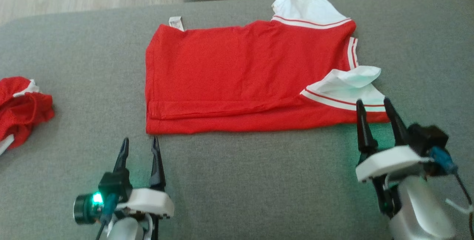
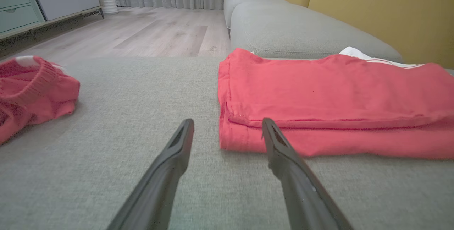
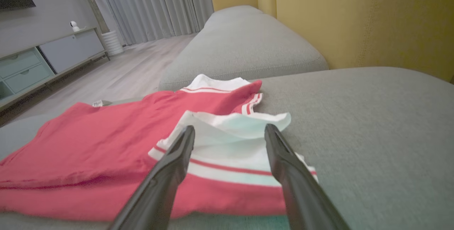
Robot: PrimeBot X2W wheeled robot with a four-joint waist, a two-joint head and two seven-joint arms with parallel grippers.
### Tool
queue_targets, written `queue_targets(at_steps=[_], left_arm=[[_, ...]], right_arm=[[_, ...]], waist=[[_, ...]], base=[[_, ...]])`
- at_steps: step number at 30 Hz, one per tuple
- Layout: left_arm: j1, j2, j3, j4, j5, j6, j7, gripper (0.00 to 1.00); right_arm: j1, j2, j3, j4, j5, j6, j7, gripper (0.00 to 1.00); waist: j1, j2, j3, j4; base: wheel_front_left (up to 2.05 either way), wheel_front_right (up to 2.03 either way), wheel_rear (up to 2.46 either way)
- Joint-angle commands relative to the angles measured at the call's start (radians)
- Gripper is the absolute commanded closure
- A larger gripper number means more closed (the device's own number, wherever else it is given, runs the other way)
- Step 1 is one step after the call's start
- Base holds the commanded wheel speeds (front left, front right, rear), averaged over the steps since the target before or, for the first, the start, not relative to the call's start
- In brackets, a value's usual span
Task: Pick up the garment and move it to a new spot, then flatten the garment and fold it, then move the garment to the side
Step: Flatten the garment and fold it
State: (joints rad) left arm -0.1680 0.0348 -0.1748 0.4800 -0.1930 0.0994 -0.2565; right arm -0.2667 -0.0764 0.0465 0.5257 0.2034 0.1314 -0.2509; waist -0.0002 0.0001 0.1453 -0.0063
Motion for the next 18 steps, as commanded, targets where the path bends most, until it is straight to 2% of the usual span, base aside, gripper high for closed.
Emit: queue_targets(at_steps=[1, 10, 18], left_arm=[[-0.003, 0.015, 0.035, -0.025, 0.007, -0.003, -0.005, 0.00], [0.070, 0.015, 0.035, -0.021, 0.004, -0.016, -0.005, 0.00], [0.067, 0.015, 0.034, -0.026, -0.004, -0.022, -0.005, 0.00]], right_arm=[[0.005, 0.007, 0.019, -0.021, -0.012, -0.001, -0.011, 0.00], [0.066, 0.019, 0.016, 0.016, -0.031, -0.001, -0.011, 0.00], [0.054, 0.023, 0.019, 0.017, -0.038, -0.001, -0.011, 0.00]], waist=[[0.0002, -0.0001, -0.022, 0.000], [0.0002, -0.0001, -0.075, -0.002], [0.0002, -0.0001, -0.058, -0.010]], base=[[0.00, 0.00, 0.00], [0.00, 0.00, 0.00], [0.00, 0.00, 0.00]])
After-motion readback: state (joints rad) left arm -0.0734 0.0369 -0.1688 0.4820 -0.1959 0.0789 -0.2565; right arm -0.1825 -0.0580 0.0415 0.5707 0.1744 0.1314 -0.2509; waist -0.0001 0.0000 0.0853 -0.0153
